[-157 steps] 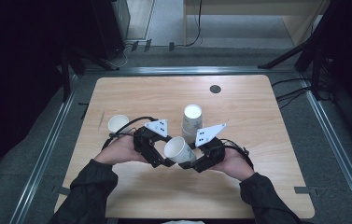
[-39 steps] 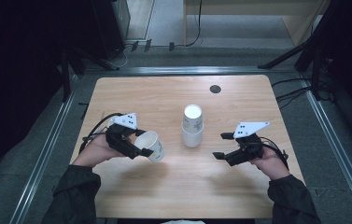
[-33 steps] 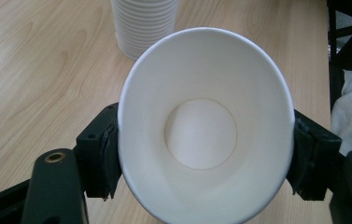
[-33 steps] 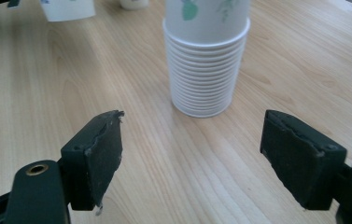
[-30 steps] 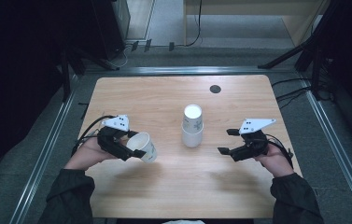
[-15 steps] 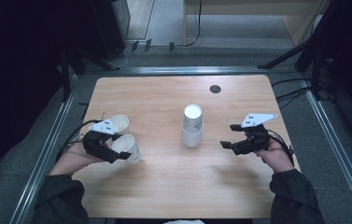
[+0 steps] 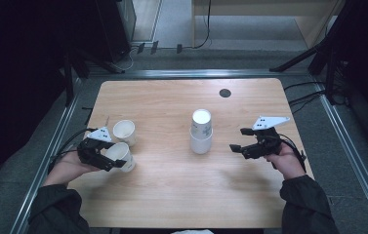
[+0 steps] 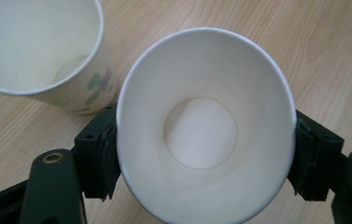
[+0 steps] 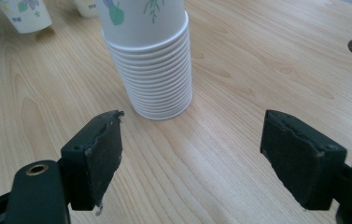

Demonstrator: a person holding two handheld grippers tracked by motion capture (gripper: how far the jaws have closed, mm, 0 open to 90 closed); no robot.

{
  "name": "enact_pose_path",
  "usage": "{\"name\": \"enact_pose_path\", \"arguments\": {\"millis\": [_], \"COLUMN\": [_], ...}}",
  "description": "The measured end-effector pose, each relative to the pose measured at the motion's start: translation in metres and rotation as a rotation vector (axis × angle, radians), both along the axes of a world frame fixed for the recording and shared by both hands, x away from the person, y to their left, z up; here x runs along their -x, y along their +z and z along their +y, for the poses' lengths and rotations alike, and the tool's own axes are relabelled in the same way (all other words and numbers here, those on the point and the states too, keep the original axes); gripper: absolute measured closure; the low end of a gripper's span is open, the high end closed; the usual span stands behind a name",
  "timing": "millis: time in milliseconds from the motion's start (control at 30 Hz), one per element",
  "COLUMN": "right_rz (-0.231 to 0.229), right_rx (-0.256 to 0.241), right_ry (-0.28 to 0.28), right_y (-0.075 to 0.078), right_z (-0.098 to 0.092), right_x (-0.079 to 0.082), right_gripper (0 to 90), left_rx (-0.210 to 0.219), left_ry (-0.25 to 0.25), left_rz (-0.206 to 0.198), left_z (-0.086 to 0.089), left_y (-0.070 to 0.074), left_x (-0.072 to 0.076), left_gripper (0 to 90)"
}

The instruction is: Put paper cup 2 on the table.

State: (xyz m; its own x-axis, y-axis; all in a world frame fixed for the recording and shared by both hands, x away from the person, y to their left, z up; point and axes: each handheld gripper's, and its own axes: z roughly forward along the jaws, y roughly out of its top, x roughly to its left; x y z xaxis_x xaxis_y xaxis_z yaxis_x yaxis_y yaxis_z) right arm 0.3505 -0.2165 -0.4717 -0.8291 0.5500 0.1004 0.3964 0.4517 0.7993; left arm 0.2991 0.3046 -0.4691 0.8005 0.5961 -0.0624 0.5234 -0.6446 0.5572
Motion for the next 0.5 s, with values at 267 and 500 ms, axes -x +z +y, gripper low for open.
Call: {"name": "enact_pose_path", "arguments": {"millis": [267,500], "right_rz": [0.004,0.006], "right_rx": [-0.034,-0.041], "right_ry": [-0.013,-0.025], "right_y": [0.001,0.002], "right_z": [-0.002,-0.004], "right_x": [-0.001,-0.002], "right_gripper": [21.4,21.4], "left_rx": [-0.015,-0.011], "left_ry": [0.038,0.038], "left_rz": [0.007,0.014], "left_z": [0.006,0.006], "left_y": [-0.009,-0.013], "left_x": [-0.002,-0.002], "left_gripper": [23.4,23.1]}}
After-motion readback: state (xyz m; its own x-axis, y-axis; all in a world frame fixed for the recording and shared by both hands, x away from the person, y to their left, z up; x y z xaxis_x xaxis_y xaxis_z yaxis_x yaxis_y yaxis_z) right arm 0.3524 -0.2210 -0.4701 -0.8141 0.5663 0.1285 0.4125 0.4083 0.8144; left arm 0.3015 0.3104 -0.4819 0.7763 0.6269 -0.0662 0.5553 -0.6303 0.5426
